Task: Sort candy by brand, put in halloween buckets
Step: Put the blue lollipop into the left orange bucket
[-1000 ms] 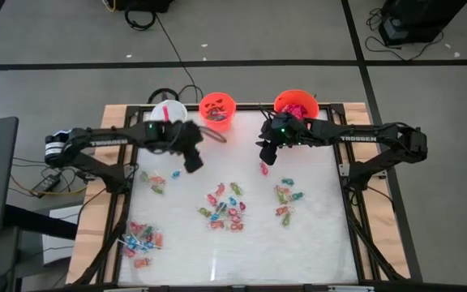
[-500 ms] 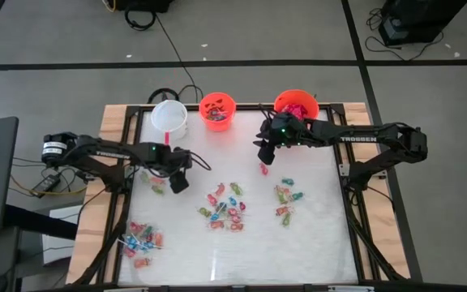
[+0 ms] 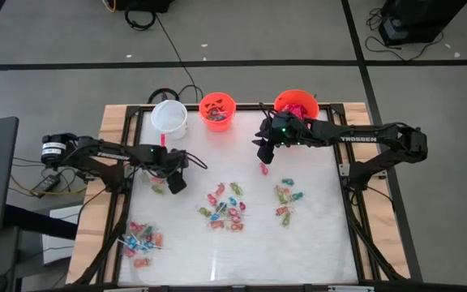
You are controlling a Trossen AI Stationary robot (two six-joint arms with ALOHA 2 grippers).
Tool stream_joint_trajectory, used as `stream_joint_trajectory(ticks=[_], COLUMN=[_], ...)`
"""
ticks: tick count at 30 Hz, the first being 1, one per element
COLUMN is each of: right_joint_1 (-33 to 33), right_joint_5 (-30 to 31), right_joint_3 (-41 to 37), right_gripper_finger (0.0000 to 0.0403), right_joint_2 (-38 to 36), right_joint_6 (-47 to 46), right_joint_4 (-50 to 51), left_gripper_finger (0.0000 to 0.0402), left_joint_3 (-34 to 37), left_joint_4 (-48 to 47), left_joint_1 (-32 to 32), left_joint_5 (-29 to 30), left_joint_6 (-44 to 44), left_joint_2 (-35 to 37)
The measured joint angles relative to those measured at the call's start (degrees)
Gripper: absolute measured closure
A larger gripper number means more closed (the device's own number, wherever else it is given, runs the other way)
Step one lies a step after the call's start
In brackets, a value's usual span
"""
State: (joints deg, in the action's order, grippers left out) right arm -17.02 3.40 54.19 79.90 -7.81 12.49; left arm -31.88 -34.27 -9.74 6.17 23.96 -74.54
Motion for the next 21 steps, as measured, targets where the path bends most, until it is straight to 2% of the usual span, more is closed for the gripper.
stream_joint_trajectory(ticks=[4, 8, 14, 21], right_joint_1=[0.0, 0.0, 0.0, 0.0], right_joint_5=[0.0, 0.0, 0.0, 0.0], right_joint_3=[0.0, 0.0, 0.0, 0.0], right_gripper_finger=[0.0253, 0.0253, 0.0253, 0.0253], right_joint_2=[0.0, 0.0, 0.0, 0.0], right_joint_6=[0.0, 0.0, 0.0, -1.2], right_joint_4=[0.0, 0.0, 0.3, 0.4], left_gripper_finger=[0.0347, 0.0371, 0.0382, 0.0383], left_joint_3=[-0.8, -4.2, -13.5, -25.9], left_joint_4=[1.1, -0.9, -2.9, -3.0], left_joint_1=[0.0, -0.1, -0.4, -6.8], left_joint_5=[0.5, 0.7, 1.5, 2.3], left_joint_6=[-2.4, -2.7, -7.5, -15.5], left_joint_2=[-0.2, -0.2, -0.2, -1.4])
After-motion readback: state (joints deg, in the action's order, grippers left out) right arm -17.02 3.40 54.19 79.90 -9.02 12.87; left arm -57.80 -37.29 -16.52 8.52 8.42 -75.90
